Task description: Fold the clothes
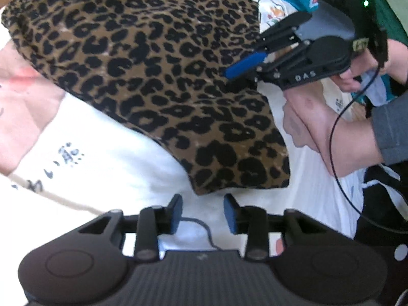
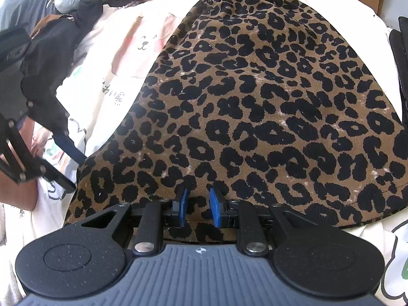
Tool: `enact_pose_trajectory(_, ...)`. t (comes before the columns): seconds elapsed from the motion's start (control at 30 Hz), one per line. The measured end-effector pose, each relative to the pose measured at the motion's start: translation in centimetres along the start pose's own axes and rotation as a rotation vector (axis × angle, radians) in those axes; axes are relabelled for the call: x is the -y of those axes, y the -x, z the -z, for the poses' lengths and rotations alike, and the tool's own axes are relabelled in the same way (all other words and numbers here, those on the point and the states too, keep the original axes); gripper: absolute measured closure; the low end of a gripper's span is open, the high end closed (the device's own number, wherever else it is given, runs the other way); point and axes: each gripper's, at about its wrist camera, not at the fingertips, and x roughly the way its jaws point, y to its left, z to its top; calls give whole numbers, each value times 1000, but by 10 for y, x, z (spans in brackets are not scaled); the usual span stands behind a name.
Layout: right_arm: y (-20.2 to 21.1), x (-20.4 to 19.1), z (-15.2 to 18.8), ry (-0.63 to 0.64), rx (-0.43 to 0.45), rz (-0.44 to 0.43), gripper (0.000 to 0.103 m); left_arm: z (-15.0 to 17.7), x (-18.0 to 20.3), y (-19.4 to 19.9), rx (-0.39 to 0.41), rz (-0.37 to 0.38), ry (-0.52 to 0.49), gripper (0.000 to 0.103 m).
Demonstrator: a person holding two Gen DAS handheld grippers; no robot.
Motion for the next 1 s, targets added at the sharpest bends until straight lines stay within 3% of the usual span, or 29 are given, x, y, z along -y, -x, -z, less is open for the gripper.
enact_pose_trajectory(0.03, 0, 1, 0, -3, 1, -2, 77, 0, 2, -3, -2, -5, -7, 56)
enact_pose_trajectory(0.13, 1, 2, 1, -18, 6, -6, 77, -1, 6, -13, -9, -21, -29, 54)
enact_pose_trajectory(0.23, 1, 4, 3, -25, 13, -9, 77, -2, 7, -15, 3, -18, -24, 57)
enact_pose_trajectory(0.3, 2, 5, 4, -34, 16, -12, 77, -2, 7, -11, 22, 0, -11, 64)
enact_pose_trajectory(0.33, 2, 6, 4, -38, 17, -13, 77, -2, 5, -8, 36, 16, 6, 70)
enact_pose_trajectory(0.7, 3, 9, 7, -56, 25, -15, 77, -7, -27, 16, 199, 177, 284, 70)
enact_pose_trajectory(0.77, 3, 9, 7, -59, 26, -16, 77, -8, -28, 12, 187, 184, 316, 70)
enact_pose_trajectory(1.0, 2, 9, 7, -62, 26, -14, 77, -3, -15, -19, 122, 167, 286, 68)
